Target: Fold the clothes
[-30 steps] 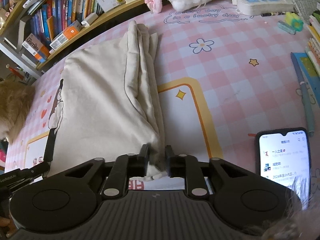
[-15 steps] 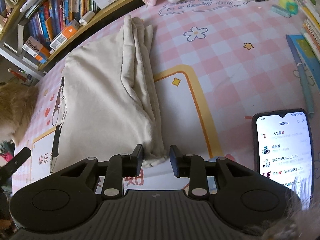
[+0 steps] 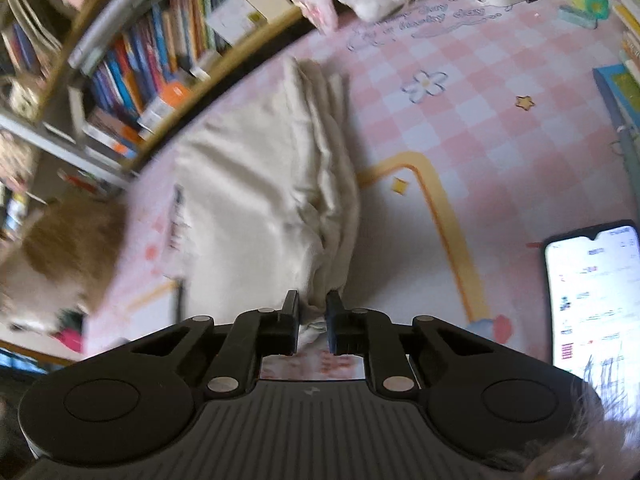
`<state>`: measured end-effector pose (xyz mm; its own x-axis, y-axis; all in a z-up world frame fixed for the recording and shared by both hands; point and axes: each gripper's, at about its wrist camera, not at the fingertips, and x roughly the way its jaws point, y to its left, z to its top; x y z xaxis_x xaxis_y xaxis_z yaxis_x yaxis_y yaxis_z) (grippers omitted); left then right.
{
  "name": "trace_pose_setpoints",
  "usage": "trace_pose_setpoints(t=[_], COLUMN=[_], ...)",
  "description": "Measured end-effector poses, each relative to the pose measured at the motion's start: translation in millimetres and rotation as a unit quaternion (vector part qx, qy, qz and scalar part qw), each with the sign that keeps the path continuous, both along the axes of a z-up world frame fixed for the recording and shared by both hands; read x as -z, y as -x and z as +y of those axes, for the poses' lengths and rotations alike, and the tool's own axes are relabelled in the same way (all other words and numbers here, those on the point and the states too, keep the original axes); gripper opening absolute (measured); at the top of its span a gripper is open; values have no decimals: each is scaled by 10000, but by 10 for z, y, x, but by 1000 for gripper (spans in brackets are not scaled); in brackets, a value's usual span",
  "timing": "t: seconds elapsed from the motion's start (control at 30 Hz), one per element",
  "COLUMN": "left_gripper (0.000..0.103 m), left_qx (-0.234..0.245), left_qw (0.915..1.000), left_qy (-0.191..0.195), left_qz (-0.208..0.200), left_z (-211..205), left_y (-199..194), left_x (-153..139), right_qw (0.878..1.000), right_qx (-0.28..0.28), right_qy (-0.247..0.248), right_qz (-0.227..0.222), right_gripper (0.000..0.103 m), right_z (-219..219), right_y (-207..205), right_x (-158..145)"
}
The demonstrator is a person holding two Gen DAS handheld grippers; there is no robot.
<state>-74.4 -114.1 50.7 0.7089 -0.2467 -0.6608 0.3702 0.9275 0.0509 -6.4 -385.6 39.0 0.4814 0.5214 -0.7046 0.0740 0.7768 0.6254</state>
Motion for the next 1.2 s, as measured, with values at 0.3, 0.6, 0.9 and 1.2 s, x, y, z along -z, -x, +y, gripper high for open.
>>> trace_pose_setpoints(t=[0.3,0.6,0.9,1.2], left_gripper=[94,62,31,32], left_qx=[633,1052,1020,1048], left_qw=[9972,9897,9912,9923], left_qy=[-385,-918,-741,-581], left_qz=[16,-317,-405,-327], left_z=[-373,-724,-659,-633], left_y=[-97,-232,-357,-417], left_x=[199,352,234,167], right_qw=[9988,9990,9916,7745], right_qx=[39,-13,-603,-3323], right_qy=[-474,-423,949,4669], right_qz=[-85,-142,-638,-2677], right_gripper=[12,12,17,70], right_z=[41,57,145,767], right_y=[-98,-106,65,588], right_x=[-211,-293,-359,-256])
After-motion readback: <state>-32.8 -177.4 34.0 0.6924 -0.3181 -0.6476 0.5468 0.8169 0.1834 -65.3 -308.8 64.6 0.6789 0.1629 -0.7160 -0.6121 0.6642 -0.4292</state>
